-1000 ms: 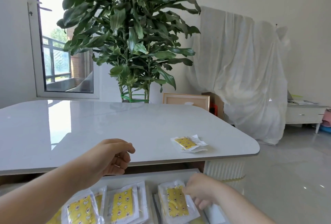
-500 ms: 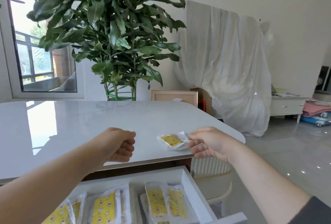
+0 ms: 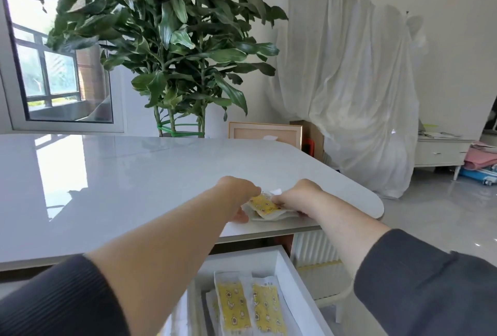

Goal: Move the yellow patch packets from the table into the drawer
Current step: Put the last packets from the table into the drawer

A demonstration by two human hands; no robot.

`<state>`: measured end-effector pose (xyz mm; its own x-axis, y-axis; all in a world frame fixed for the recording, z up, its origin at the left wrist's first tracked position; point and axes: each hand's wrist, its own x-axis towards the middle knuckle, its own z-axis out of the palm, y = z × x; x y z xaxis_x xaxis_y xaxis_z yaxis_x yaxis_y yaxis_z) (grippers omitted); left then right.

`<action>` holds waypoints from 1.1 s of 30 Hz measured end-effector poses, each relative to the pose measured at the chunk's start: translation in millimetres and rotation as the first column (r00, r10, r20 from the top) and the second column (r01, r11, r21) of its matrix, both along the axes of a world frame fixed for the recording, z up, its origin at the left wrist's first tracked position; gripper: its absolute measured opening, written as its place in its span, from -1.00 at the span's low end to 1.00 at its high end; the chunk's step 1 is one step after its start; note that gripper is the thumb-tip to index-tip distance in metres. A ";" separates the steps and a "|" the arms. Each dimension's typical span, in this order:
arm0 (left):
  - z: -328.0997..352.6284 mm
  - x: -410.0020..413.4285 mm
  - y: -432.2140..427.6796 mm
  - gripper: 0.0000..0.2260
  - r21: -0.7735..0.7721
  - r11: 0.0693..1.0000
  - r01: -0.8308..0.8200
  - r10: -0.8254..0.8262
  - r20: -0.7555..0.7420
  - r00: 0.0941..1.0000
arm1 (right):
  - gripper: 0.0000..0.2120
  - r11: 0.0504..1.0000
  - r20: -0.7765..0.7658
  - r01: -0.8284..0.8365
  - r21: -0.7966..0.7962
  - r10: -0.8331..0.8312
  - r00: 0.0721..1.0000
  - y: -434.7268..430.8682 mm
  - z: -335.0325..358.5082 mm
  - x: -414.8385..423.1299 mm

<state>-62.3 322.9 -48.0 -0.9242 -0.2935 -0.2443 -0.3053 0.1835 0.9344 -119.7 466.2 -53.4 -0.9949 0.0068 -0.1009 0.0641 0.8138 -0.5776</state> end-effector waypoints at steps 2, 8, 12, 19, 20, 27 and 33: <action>-3.5 -7.9 6.3 -0.73 -0.111 0.993 -0.034 0.035 0.005 0.999 | -0.58 1.000 -0.002 0.012 0.002 -0.012 1.000 -0.3 -1.8 -3.0; -10.6 -23.0 11.4 -0.72 -0.258 0.962 -0.095 0.112 0.053 0.992 | -0.60 0.993 0.005 0.019 -0.120 -0.018 1.000 3.5 -5.1 -7.3; -8.4 -22.2 2.8 -0.86 -0.031 0.995 -0.091 0.092 0.049 0.995 | -0.71 0.953 0.071 0.041 -0.301 -0.021 0.997 9.5 -6.4 -11.9; -14.7 5.1 -34.1 -0.92 0.568 0.823 -0.007 0.038 -0.043 0.998 | -0.82 0.941 0.089 0.050 -0.333 -0.022 0.996 8.4 -2.8 -9.0; -17.6 6.8 -38.6 -0.92 0.615 0.789 0.005 0.057 -0.081 0.995 | -0.81 0.947 0.081 0.048 -0.318 -0.023 0.996 7.7 -3.9 -9.6; -28.2 19.7 -53.3 -0.94 0.828 0.560 0.024 0.275 -0.213 0.937 | -0.50 0.996 0.010 -0.027 0.081 0.026 1.000 -25.9 -4.9 -2.0; -28.4 28.7 -51.7 -0.85 0.806 0.583 0.101 0.212 -0.271 0.939 | -0.53 0.999 0.012 0.031 0.011 -0.031 0.999 -15.9 -1.2 -0.2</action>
<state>-33.6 271.3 -76.4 -0.9777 -0.1758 -0.1148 0.0394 -0.6906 0.7222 -119.9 450.3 -54.6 -0.9929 0.0384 -0.1123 0.0958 0.8176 -0.5677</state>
